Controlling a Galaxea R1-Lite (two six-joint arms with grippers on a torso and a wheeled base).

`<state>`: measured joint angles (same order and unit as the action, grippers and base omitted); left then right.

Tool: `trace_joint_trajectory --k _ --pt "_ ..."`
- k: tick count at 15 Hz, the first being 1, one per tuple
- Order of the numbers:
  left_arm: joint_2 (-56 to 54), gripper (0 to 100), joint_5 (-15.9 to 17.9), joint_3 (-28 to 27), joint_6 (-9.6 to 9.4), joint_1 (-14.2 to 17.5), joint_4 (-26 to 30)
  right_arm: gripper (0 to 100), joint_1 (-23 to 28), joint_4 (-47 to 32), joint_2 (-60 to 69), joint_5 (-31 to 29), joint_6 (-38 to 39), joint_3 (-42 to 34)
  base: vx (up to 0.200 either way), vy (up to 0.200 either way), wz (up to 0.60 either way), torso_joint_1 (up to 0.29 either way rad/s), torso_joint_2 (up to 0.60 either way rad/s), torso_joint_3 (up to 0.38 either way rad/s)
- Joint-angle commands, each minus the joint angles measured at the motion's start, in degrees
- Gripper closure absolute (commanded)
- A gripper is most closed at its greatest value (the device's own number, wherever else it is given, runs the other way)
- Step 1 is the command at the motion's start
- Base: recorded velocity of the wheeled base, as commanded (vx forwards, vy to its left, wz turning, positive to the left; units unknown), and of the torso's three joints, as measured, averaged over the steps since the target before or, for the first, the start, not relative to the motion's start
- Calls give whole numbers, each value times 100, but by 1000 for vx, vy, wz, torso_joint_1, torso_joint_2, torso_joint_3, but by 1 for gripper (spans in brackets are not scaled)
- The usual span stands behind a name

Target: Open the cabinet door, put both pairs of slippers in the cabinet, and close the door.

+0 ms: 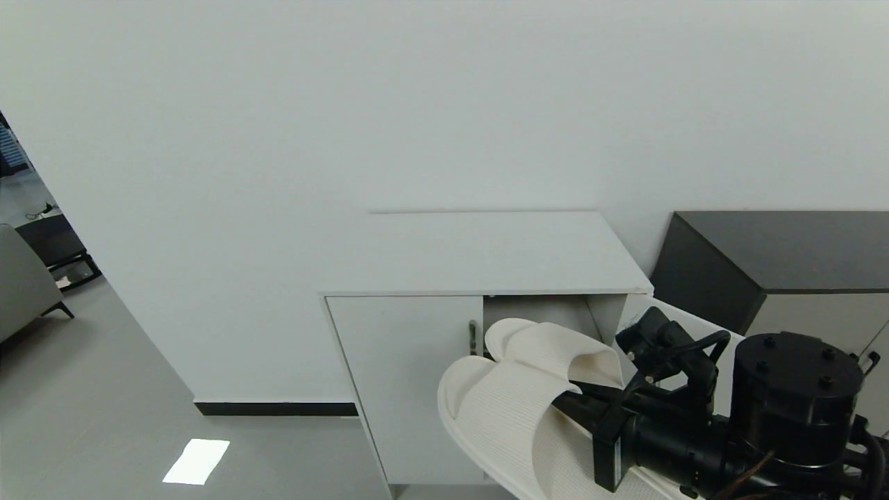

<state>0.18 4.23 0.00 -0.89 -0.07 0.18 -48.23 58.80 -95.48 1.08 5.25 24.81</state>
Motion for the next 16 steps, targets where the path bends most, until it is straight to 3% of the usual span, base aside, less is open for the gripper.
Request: trace_joint_trajectory --k 1,5,16 --pt "-1 100 -10 0 1 -1 8 100 -3 0 -24 6 -7 -37 0 -200 0 2 2 2" --pt "-1 100 -1 0 19 -1 -1 100 -3 0 -32 6 -7 -64 0 -200 0 1 1 1" --pt "-1 100 -10 0 54 -1 -1 100 -3 -8 -68 15 -24 -117 0 0 0 -22 40 24"
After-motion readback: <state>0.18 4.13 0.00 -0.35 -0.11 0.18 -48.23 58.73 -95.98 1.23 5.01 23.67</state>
